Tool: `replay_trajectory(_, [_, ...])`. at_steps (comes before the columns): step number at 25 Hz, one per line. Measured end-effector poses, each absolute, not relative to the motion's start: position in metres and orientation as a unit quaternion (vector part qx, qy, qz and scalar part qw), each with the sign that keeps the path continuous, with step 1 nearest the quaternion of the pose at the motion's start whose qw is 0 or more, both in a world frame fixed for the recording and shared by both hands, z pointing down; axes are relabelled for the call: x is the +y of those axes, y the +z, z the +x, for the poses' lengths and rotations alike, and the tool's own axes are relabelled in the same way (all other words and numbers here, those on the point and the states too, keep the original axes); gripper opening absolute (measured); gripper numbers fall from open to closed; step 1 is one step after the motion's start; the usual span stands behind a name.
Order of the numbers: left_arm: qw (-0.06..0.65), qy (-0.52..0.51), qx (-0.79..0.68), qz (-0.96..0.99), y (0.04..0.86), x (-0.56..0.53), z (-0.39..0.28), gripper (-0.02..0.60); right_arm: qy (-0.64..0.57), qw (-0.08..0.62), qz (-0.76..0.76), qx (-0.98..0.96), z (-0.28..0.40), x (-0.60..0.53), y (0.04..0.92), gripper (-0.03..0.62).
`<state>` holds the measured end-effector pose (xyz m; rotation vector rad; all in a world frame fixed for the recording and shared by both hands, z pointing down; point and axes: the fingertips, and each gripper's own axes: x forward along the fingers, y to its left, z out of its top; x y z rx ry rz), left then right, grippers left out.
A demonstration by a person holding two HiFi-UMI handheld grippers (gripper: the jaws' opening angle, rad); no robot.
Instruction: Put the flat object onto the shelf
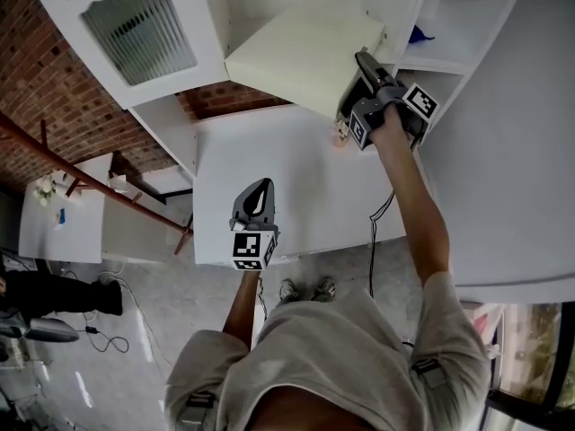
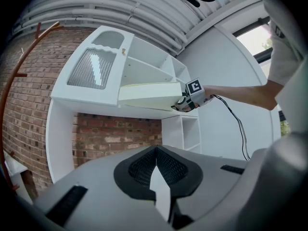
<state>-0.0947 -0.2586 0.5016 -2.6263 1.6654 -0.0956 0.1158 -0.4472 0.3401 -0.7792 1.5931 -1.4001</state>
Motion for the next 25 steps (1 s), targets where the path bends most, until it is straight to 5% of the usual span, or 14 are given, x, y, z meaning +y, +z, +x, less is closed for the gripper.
replay_trajectory(5, [0.024, 0.001, 0.507, -0.862, 0.466, -0.274, -0.084, 0.02, -0.535, 0.449, -0.329, 0.636, 0.115, -0.432, 0.337, 0.293])
replay_trajectory(6, [0.029, 0.011, 0.501, -0.865, 0.45, -0.28, -0.081, 0.057, -0.529, 0.452, -0.33, 0.638, 0.114, -0.431, 0.337, 0.293])
replay_trajectory(8, [0.054, 0.018, 0.493, -0.868, 0.414, -0.292, -0.073, 0.317, -0.524, 0.455, -0.331, 0.64, 0.112, -0.429, 0.337, 0.293])
replay_trajectory(11, [0.102, 0.012, 0.482, -0.87, 0.37, -0.304, -0.06, 0.367, -0.529, 0.457, -0.333, 0.633, 0.112, -0.428, 0.34, 0.293])
replay_trajectory(13, [0.022, 0.058, 0.449, -0.891, 0.358, -0.313, -0.053, 0.388, -0.529, 0.459, -0.334, 0.631, 0.112, -0.429, 0.341, 0.293])
replay_trajectory(18, [-0.336, 0.27, 0.302, -0.85, 0.351, -0.337, -0.051, 0.423, -0.531, 0.461, -0.332, 0.629, 0.112, -0.429, 0.342, 0.293])
replay_trajectory(25, [-0.455, 0.362, 0.29, -0.76, 0.337, -0.362, -0.057, 0.443, -0.523, 0.461, -0.334, 0.634, 0.114, -0.429, 0.34, 0.293])
